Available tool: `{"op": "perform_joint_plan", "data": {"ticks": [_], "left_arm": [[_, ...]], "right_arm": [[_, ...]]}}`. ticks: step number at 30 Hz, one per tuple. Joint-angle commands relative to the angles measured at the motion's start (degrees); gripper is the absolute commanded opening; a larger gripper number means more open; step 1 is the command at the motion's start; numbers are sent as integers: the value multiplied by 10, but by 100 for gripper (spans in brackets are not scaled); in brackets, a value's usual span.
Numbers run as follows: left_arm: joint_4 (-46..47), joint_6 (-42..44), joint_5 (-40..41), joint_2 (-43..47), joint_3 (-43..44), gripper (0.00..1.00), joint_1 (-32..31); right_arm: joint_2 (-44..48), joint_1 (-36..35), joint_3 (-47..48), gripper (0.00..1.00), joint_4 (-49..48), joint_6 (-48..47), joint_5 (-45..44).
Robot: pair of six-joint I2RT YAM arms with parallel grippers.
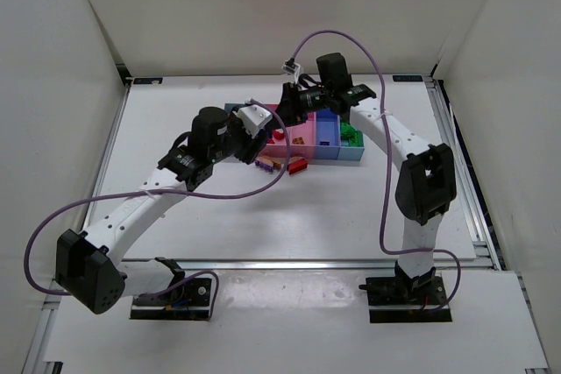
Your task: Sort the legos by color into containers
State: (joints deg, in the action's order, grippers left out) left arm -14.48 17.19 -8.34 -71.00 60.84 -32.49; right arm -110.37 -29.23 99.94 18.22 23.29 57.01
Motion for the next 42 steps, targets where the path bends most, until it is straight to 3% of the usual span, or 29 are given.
{"op": "perform_joint_plan", "data": {"ticks": [1, 19, 23, 27, 31, 34, 42], "left_arm": [[9, -11, 9, 2, 13, 18, -5], [9, -6, 31, 3, -1, 17, 17], [10, -1, 32, -6, 11, 17, 19], [5, -1, 34, -18, 48, 17, 25], [0, -6, 35, -26, 69, 17, 29], [-2, -11, 35, -30, 80, 18, 29], [-6, -13, 33, -37, 97, 18, 30]], "right_arm": [[38, 7, -10, 0, -11, -27, 25], [147, 112, -95, 0, 55, -87, 12], [147, 137, -123, 0, 90, -120, -42], [135, 139, -105, 0, 151, -181, -225], [101, 139, -79, 0, 178, -221, -327], [75, 132, -64, 0, 179, -247, -380], [7, 123, -34, 0, 166, -253, -422]]}}
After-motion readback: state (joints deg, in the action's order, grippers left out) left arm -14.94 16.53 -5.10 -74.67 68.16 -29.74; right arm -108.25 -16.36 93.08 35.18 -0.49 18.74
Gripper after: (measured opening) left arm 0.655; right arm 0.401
